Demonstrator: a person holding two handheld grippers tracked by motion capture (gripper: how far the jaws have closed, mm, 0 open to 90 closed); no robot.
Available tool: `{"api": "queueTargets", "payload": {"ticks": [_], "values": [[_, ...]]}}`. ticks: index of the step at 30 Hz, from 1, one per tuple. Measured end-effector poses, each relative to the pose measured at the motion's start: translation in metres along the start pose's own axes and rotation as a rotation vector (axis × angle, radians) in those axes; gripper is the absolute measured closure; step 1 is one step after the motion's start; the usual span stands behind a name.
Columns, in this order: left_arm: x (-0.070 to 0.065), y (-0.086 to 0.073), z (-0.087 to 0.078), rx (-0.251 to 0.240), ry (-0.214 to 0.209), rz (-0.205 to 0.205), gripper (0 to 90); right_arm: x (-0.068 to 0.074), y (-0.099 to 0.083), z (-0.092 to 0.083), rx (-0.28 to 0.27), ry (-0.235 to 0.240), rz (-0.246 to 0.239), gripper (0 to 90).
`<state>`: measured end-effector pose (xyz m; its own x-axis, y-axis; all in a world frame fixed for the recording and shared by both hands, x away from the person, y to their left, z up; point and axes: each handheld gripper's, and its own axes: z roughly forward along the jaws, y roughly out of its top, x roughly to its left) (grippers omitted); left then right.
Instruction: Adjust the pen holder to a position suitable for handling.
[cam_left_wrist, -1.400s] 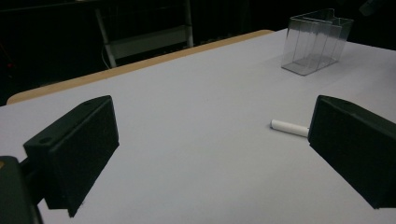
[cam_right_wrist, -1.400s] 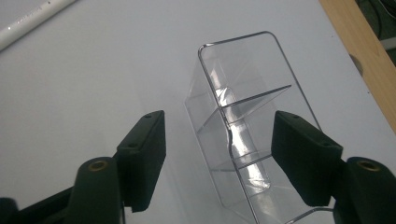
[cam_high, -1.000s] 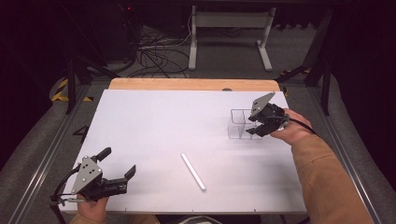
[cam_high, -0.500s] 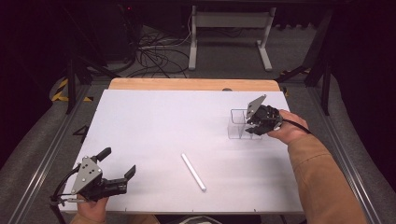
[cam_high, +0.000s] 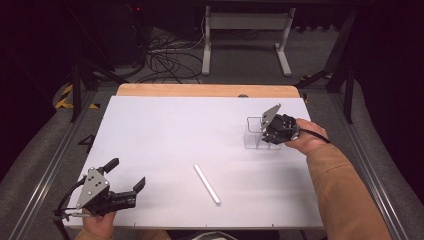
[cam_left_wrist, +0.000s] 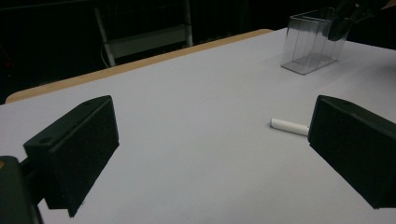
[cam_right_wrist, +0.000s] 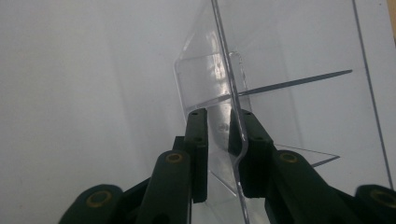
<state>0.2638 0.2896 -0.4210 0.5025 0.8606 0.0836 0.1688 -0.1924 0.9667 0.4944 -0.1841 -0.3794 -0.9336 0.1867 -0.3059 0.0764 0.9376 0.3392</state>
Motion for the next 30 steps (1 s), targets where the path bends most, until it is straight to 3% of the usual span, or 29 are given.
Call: {"api": "queueTargets", "payload": {"ticks": [11,21,30], "values": [[-0.001,0.0,0.0,0.0,0.0,-0.004,2.7,0.001,0.0,-0.001,0.002,-0.004,-0.018,77.8],[-0.001,0.0,0.0,0.003,-0.001,-0.002,2.7,0.005,0.0,-0.006,0.01,-0.005,-0.047,84.4],[-0.001,-0.001,0.001,0.004,-0.004,-0.003,2.7,0.01,0.014,-0.026,-0.044,-0.022,-0.074,85.1]]}}
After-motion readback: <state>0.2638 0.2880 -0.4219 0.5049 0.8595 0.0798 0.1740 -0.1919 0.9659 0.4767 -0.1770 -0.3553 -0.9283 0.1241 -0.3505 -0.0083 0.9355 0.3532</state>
